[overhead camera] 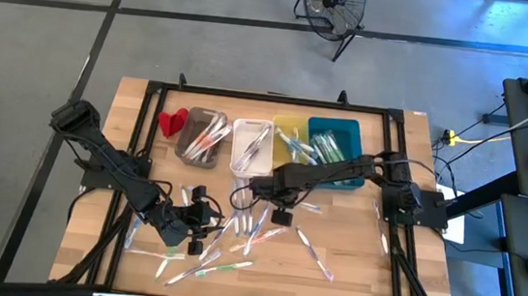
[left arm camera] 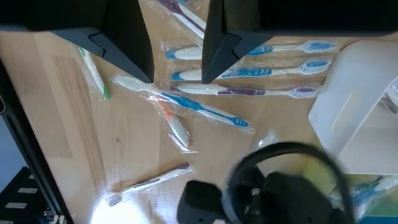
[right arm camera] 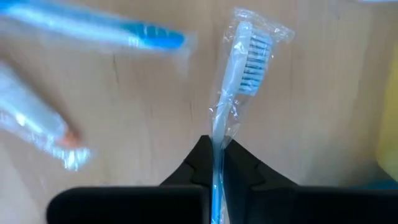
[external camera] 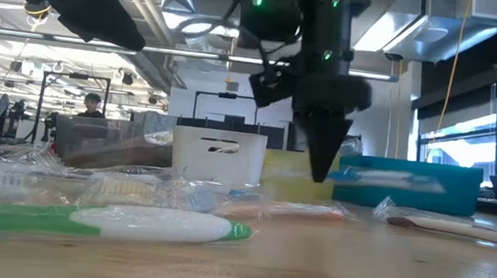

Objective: Pick & Place Toothbrushes
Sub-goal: Put the blue toothbrush into the yellow bin, then put the purple toothbrush into the white bin

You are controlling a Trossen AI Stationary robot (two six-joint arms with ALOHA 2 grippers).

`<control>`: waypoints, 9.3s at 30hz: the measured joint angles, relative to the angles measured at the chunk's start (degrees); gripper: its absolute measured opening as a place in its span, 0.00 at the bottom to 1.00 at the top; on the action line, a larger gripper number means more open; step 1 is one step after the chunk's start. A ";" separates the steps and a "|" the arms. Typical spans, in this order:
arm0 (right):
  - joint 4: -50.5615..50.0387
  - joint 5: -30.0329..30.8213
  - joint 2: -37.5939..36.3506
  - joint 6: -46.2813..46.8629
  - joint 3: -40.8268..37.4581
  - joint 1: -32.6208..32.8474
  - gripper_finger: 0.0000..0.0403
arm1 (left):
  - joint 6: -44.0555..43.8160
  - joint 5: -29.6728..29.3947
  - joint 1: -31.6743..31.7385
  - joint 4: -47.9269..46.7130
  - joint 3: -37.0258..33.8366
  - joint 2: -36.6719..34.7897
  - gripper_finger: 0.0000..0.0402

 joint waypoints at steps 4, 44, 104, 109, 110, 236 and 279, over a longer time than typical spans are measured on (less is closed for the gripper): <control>-7.85 3.13 -0.11 2.26 3.90 1.95 0.03 | 0.00 -0.01 0.00 0.00 0.00 0.01 0.32; -27.94 5.92 -1.16 8.75 37.65 -15.10 0.03 | 0.00 0.96 0.00 -0.24 -0.01 0.00 0.32; -4.52 -7.42 1.59 9.29 15.38 -28.73 0.03 | 1.01 -0.12 0.00 -0.26 -0.02 0.00 0.32; -4.93 -7.33 2.63 9.64 15.36 -29.04 0.03 | 1.00 -0.10 0.00 -0.26 -0.02 0.00 0.32; -5.08 -7.27 2.77 9.63 15.34 -29.10 0.03 | 0.98 -0.10 0.00 -0.28 -0.02 0.00 0.32; -27.91 45.08 -1.05 48.86 22.16 40.64 0.87 | -23.61 27.06 14.02 -33.45 24.59 23.06 0.35; -27.91 45.32 -1.03 48.60 22.15 40.64 0.81 | -22.58 27.74 15.10 -30.91 24.59 28.87 0.12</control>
